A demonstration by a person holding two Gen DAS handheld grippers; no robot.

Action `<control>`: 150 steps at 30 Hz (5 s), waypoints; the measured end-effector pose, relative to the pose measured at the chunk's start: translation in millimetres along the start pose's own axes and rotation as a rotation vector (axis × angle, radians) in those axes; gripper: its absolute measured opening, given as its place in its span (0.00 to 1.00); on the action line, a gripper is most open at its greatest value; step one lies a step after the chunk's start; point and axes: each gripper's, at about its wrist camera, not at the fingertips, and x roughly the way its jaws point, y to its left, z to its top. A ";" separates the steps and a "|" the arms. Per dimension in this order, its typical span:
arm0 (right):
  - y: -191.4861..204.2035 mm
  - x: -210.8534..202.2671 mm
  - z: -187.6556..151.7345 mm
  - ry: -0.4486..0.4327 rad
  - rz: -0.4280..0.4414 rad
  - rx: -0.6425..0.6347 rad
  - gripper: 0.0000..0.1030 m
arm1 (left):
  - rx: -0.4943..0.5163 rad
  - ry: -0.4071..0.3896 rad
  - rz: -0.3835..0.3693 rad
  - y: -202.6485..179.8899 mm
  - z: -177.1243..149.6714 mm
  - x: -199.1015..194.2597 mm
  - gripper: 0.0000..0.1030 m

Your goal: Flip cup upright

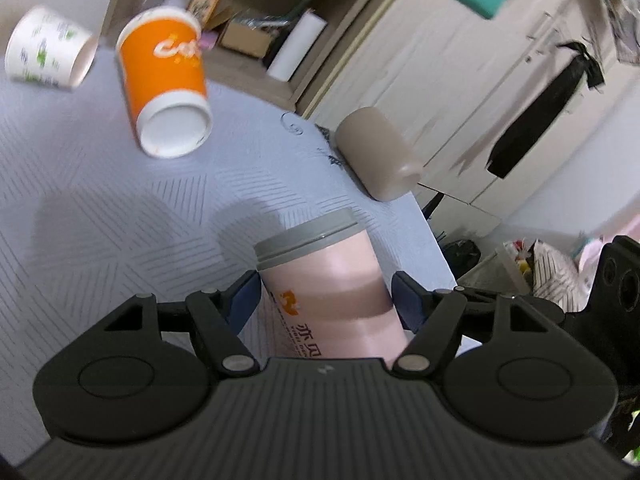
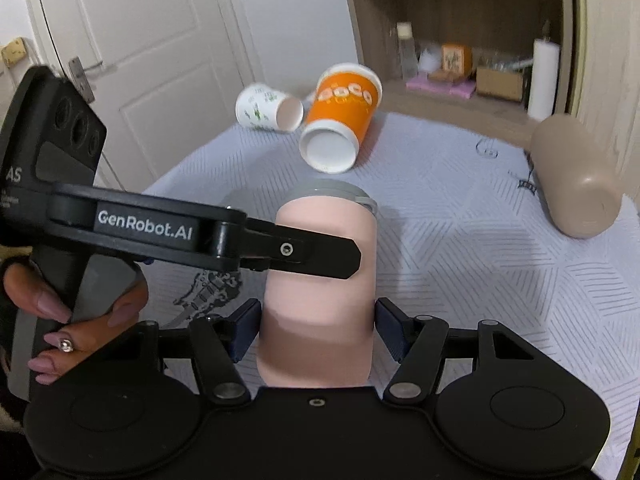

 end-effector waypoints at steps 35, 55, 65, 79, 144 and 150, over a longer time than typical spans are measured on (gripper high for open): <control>7.9 38.1 12.7 -0.275 -0.263 -0.107 0.66 | 0.346 -0.187 -0.026 -29.9 34.9 -12.8 0.61; -7.6 44.4 22.1 -0.263 -0.237 -0.108 0.66 | 0.368 -0.231 -0.085 -2.4 29.0 10.8 0.63; -8.0 44.7 17.9 -0.288 -0.229 -0.142 0.66 | 0.417 -0.253 -0.045 -5.9 23.6 18.6 0.61; -12.4 39.2 6.2 -0.305 -0.279 -0.083 0.86 | 0.400 -0.227 -0.034 -11.0 19.3 -0.7 0.71; 104.0 -85.7 -62.4 -0.522 -0.705 0.179 1.00 | 0.298 -0.374 0.494 -20.6 -62.6 -149.7 1.00; 105.2 -84.2 -63.9 -0.516 -0.720 0.180 1.00 | 0.328 -0.361 0.561 -23.4 -64.6 -143.4 1.00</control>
